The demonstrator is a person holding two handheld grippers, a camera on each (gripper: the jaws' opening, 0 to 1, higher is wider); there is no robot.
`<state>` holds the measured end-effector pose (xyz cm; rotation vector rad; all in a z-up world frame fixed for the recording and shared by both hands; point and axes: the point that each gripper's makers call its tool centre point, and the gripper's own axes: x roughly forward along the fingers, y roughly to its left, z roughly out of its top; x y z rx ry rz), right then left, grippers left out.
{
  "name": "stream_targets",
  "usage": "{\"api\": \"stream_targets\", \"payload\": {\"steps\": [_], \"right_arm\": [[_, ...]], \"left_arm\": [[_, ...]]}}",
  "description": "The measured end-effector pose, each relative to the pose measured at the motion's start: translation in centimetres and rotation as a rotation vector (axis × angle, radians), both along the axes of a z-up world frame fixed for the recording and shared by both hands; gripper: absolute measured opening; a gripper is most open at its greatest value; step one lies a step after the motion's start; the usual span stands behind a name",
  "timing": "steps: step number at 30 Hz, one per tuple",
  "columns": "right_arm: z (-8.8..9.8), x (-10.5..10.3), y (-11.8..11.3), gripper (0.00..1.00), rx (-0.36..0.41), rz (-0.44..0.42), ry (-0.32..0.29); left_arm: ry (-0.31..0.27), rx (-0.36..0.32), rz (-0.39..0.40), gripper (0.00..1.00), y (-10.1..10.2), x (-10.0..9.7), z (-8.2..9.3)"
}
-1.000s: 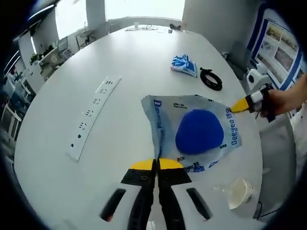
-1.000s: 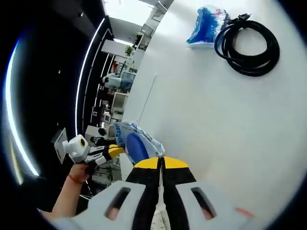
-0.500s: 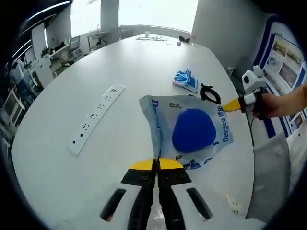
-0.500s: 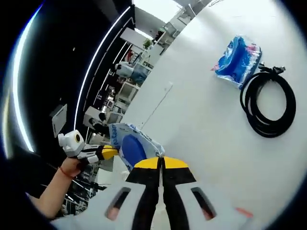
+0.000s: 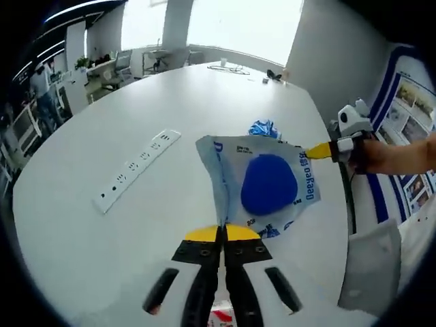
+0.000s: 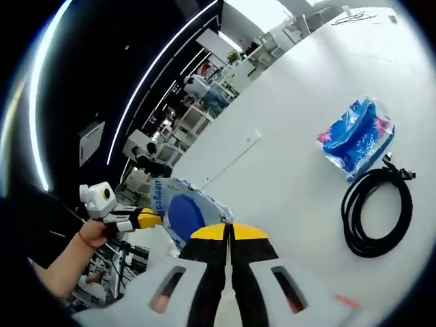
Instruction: Arrange the tabletop items into an orderly group along one side of the table until the central work area is clear of visible clutter.
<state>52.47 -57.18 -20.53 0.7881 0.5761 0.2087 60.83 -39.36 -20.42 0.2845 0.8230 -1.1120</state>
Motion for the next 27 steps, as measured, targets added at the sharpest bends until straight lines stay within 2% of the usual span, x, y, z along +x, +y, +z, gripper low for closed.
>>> {"api": "stream_targets", "payload": {"steps": [8,15,27], "right_arm": [[2.0,1.3,-1.6,0.00,-0.076,0.060,-0.040],[3.0,2.1,-2.8,0.00,-0.108,0.092,-0.055],[5.0,3.8,-5.1,0.00,-0.167,0.145,-0.085]], "left_arm": [[0.017,-0.061,0.082,0.00,-0.8,-1.1,0.6],[0.038,-0.107,0.151,0.00,-1.4,-1.8,0.9],[0.036,-0.162,0.213,0.00,-3.3,-2.7,2.5]]}}
